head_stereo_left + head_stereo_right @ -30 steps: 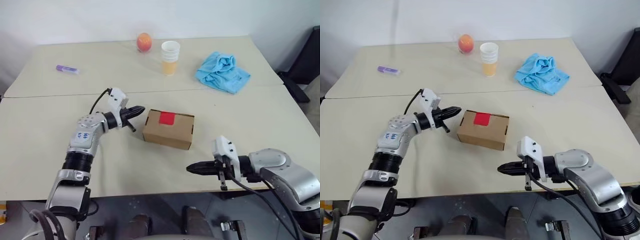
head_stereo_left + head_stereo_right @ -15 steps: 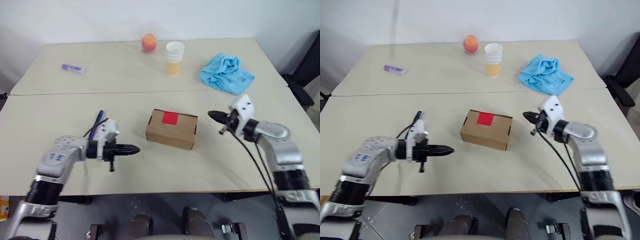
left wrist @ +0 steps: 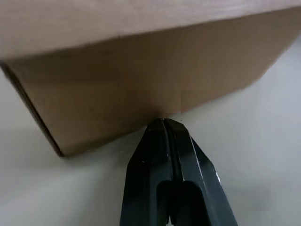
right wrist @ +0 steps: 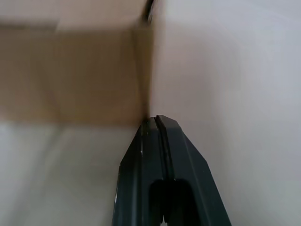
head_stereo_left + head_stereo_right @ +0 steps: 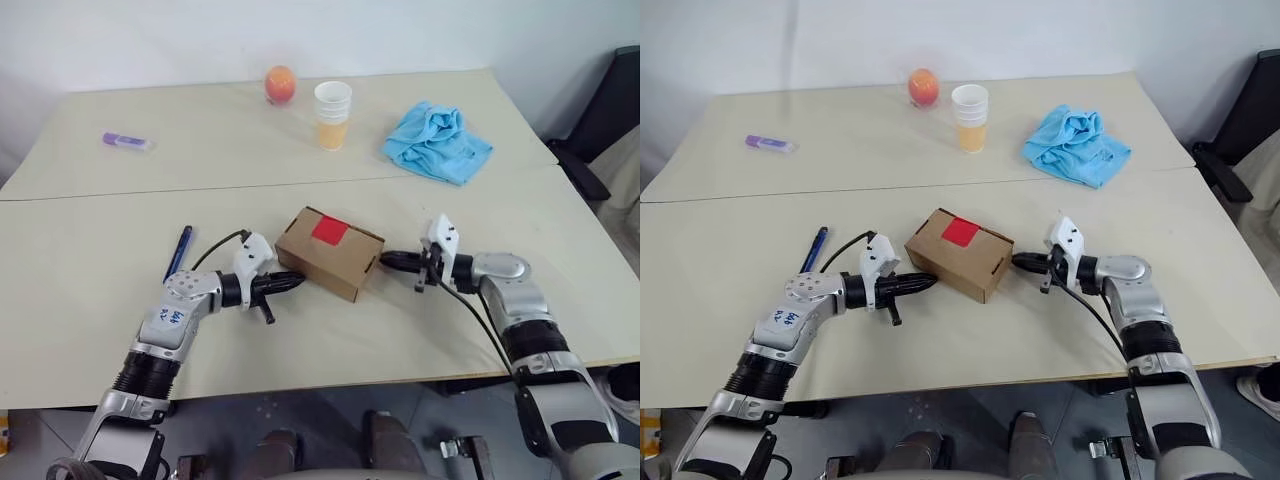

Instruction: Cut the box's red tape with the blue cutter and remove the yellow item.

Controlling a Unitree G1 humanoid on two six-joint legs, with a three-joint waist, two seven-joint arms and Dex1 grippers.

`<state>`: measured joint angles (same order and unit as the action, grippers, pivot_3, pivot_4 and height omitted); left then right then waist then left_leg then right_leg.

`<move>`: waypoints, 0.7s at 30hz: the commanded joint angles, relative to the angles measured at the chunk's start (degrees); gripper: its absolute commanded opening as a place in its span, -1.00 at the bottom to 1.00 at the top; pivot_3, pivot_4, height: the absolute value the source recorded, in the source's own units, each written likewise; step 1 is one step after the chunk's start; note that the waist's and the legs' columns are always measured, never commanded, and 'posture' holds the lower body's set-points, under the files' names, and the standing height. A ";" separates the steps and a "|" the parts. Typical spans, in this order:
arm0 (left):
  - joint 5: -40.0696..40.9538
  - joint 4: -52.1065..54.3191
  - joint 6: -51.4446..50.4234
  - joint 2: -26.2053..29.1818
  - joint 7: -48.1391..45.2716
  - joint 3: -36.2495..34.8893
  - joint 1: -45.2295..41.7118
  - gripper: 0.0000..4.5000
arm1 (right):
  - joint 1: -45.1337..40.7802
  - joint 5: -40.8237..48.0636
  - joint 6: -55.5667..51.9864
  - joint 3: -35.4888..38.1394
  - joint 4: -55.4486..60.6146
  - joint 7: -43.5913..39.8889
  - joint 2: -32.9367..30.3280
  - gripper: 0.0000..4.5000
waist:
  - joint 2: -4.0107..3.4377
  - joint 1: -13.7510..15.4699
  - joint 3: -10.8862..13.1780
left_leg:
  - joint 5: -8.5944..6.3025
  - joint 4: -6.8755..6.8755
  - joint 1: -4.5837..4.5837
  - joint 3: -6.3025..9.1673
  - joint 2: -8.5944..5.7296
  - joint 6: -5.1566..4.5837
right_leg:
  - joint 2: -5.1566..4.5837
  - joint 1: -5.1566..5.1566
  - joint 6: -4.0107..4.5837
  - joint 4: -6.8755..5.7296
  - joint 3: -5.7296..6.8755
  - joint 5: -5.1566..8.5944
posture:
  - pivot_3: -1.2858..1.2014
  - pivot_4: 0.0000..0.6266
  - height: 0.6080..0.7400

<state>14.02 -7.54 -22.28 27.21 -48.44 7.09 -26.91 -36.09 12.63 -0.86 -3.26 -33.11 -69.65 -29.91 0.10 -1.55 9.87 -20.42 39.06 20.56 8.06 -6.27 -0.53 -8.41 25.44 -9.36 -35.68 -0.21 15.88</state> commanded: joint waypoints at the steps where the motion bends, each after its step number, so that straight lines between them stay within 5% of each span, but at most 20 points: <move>1: 0.23 -0.53 0.95 -0.69 -1.45 0.15 -0.80 -1.00 | 2.53 1.09 -2.32 0.59 7.29 -1.10 -2.20 -1.00 | 0.00 0.06 0.00 | 0.00 0.03 0.00 0.00 0.00 0.00 | 0.00 0.00 0.00 -0.02 -0.01 0.00 | 0.03 -0.52 1.00; 9: -0.50 -1.02 1.78 -2.13 -4.10 2.16 -1.01 -1.00 | 7.47 -0.09 -6.11 1.77 16.18 3.55 -5.11 -1.00 | -0.01 0.22 -0.01 | 0.00 0.06 0.00 -0.03 -0.01 0.00 | -0.01 0.00 -0.02 0.00 -0.04 -0.01 | 0.03 -0.52 1.00; 15: 0.81 2.28 0.48 -0.57 -2.89 -1.09 1.76 -1.00 | -0.72 -7.31 3.13 2.20 3.71 19.10 -1.39 -1.00 | -0.01 -0.04 -0.01 | 0.00 0.08 -0.06 -0.12 -0.01 0.01 | -0.01 0.01 -0.02 0.00 -0.12 -0.01 | 0.03 -0.52 1.00; 21: 2.72 8.07 -2.88 0.59 -0.38 -4.78 5.16 -1.00 | -7.12 -6.78 11.93 2.00 -8.22 19.05 5.15 -1.00 | -0.02 -0.38 -0.01 | 0.00 -0.04 -0.11 -0.20 0.10 0.05 | 0.08 0.05 -0.02 -0.09 -0.13 -0.01 | 0.03 -0.52 1.00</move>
<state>15.54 -2.20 -24.67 27.52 -49.52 3.97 -22.52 -41.69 4.72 8.22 -2.06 -40.00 -49.77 -25.26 0.08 -1.93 9.86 -20.42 39.04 20.45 7.86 -6.21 -0.49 -8.37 25.48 -9.38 -35.78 -0.35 15.87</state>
